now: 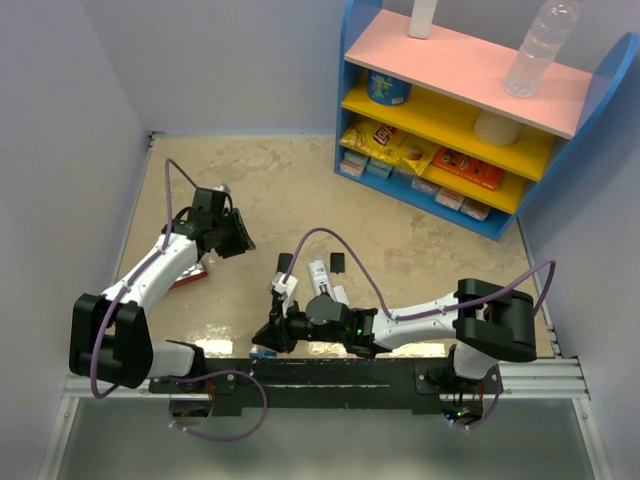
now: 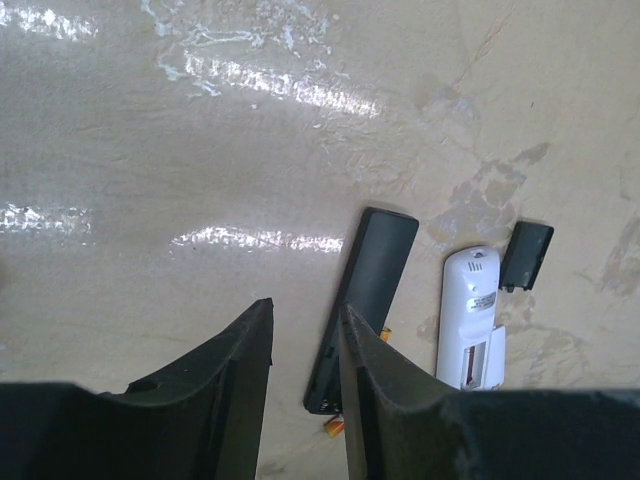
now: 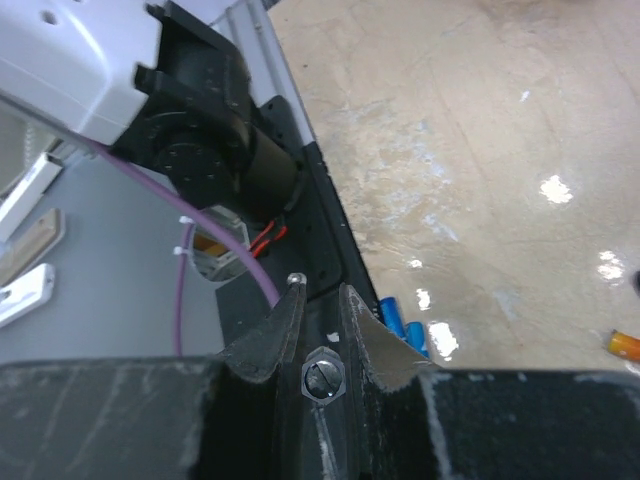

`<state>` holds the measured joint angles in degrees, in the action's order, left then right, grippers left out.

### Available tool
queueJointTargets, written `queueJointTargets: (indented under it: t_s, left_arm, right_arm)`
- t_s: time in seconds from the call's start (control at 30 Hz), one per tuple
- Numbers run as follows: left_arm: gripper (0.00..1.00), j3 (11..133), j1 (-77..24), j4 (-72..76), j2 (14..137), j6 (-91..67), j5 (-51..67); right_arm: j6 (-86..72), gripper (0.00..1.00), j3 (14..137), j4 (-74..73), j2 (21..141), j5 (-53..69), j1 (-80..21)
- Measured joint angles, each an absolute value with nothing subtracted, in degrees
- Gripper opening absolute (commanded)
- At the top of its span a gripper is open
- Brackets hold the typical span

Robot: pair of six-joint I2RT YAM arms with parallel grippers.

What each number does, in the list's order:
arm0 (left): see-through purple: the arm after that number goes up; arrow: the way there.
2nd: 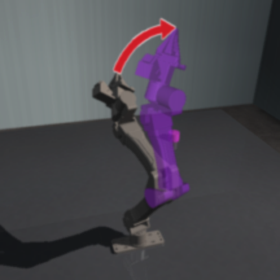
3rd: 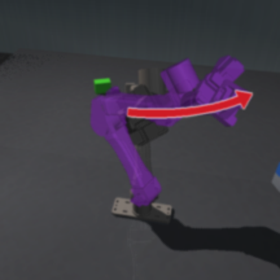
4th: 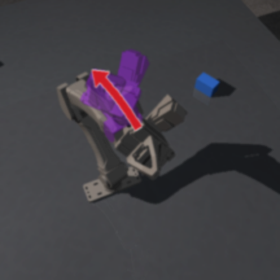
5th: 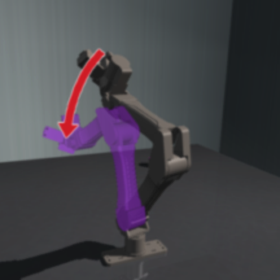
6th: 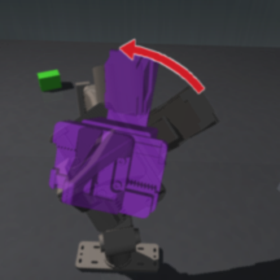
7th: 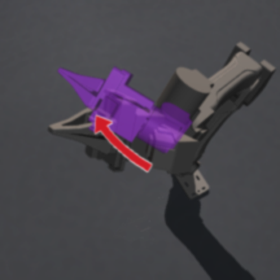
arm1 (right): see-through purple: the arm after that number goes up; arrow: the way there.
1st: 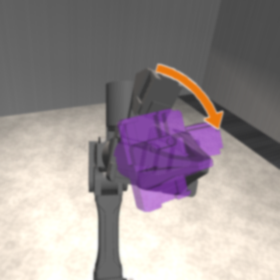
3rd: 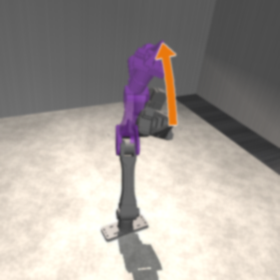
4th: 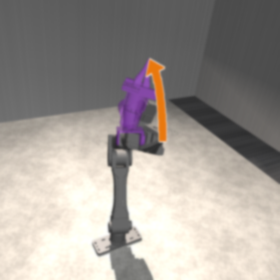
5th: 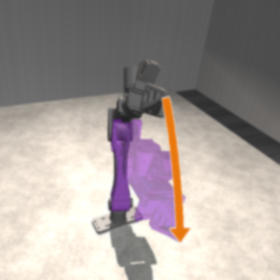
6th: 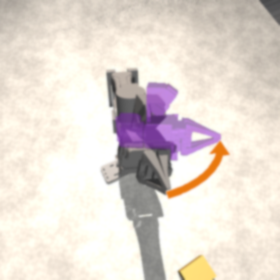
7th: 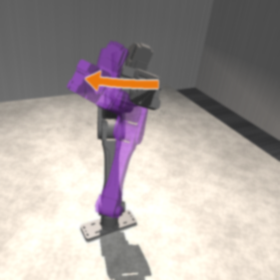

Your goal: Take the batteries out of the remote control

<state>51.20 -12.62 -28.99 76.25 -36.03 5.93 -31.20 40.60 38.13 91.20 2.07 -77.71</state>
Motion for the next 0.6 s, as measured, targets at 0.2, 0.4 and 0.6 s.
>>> queueJointTargets:
  t_s: [0.2, 0.4, 0.6]
  left_arm:
    - [0.38, 49.5, -11.9, -28.8, 75.7, -35.3, 7.5]
    - [0.37, 48.7, -11.9, -28.3, 75.4, -35.3, 9.3]
    - [0.37, 46.4, -11.9, -27.0, 73.6, -35.4, 10.7]
  right_arm:
    - [-29.8, 0.0, 40.9, 37.2, 93.6, -0.6, -77.6]
    - [-29.1, 0.0, 41.8, 36.9, 94.5, -3.5, -77.6]
    - [-28.3, 0.0, 41.8, 36.8, 94.4, -5.8, -76.3]
